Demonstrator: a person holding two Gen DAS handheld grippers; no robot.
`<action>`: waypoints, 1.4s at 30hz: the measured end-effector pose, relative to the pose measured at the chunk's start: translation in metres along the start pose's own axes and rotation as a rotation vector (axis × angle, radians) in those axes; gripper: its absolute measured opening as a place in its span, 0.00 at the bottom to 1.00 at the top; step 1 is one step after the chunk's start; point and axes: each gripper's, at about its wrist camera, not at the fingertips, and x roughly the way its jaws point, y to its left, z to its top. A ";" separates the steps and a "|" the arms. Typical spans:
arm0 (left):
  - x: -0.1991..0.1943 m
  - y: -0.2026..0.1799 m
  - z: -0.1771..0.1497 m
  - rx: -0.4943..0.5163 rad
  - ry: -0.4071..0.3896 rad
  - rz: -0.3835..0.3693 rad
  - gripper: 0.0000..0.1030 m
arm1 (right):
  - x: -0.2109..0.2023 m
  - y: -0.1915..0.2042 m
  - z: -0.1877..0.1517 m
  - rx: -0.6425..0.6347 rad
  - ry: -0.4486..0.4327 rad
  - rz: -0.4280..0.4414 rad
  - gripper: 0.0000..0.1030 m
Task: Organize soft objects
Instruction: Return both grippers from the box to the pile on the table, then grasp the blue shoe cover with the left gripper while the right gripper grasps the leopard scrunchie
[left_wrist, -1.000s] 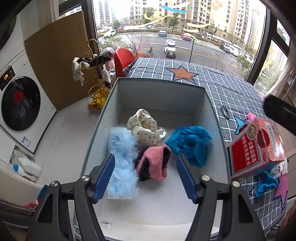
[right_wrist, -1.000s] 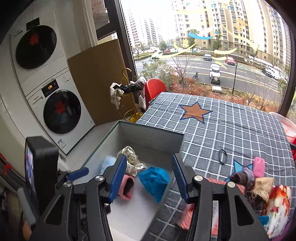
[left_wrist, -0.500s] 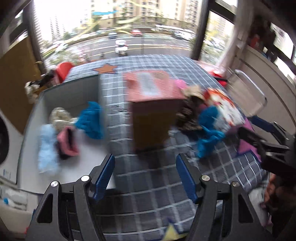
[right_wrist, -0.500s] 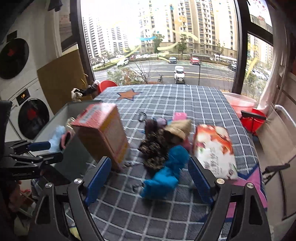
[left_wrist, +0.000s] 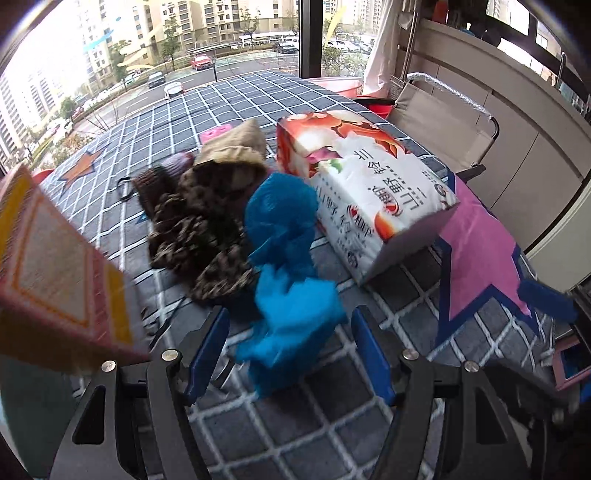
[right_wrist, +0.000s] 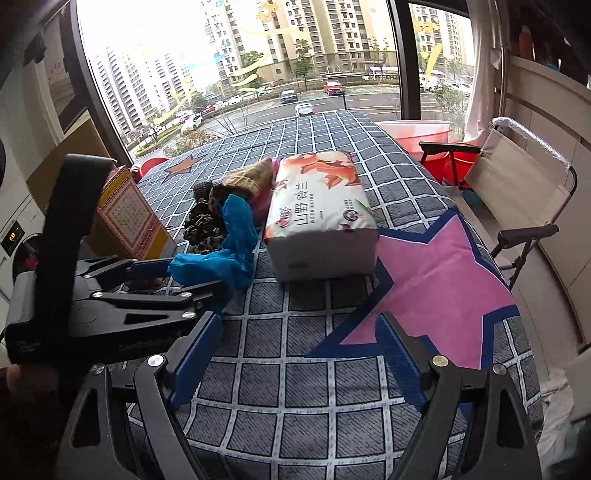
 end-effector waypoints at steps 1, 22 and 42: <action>0.006 -0.001 0.003 -0.009 0.005 -0.010 0.62 | 0.000 -0.003 -0.001 0.007 0.002 -0.003 0.84; -0.024 0.067 -0.087 -0.190 0.116 0.016 0.11 | 0.037 0.082 0.040 -0.293 -0.036 0.109 0.84; -0.031 0.110 -0.106 -0.235 0.082 -0.076 0.12 | 0.178 0.131 0.068 -0.273 0.213 0.064 0.37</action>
